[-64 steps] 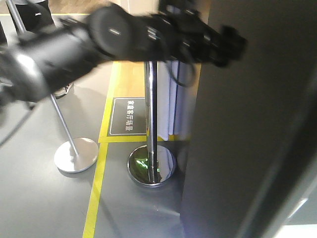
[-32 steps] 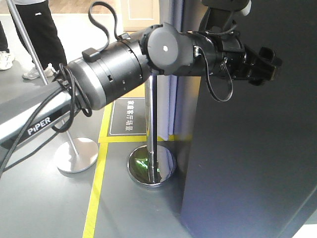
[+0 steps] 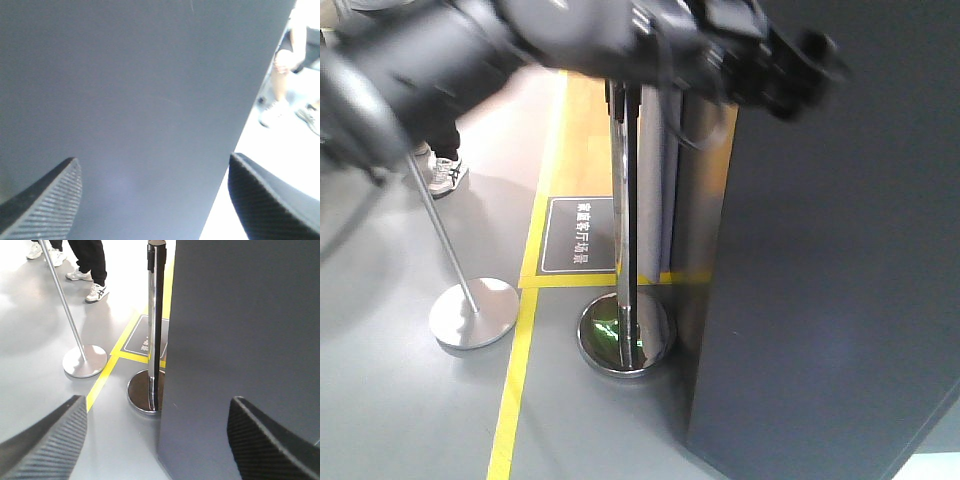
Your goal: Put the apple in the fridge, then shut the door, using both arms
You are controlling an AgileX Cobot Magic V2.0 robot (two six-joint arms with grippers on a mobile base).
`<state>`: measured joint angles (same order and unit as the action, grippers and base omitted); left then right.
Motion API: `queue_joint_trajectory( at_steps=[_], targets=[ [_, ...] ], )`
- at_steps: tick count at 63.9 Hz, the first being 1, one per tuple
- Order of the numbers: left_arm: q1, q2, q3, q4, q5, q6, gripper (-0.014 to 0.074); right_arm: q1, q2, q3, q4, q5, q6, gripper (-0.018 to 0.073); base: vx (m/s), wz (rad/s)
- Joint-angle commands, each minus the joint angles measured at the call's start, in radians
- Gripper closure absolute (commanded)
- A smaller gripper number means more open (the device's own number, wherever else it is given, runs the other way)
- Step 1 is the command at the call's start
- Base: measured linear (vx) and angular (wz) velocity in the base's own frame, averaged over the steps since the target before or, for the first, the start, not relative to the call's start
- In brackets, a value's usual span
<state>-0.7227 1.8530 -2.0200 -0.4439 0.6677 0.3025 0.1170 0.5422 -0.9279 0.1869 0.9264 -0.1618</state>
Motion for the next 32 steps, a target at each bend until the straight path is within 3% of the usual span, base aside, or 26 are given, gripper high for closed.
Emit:
queue_joint_trajectory(
  at_steps=[1, 14, 32],
  targets=[
    [0.021, -0.096, -0.018, -0.018, 0.024, 0.000, 0.0027, -0.009, 0.008, -0.030, 0.001, -0.064, -0.009, 0.0009, 0.00, 0.00],
    [0.035, -0.226, 0.150, -0.020, 0.072, 0.093, 0.0027, -0.009, 0.008, -0.030, 0.001, -0.064, -0.009, 0.0009, 0.00, 0.00],
    [0.115, -0.493, 0.578, -0.072, -0.213, 0.104, 0.0027, -0.009, 0.008, -0.030, 0.002, -0.064, -0.009, 0.0009, 0.00, 0.00]
  ],
)
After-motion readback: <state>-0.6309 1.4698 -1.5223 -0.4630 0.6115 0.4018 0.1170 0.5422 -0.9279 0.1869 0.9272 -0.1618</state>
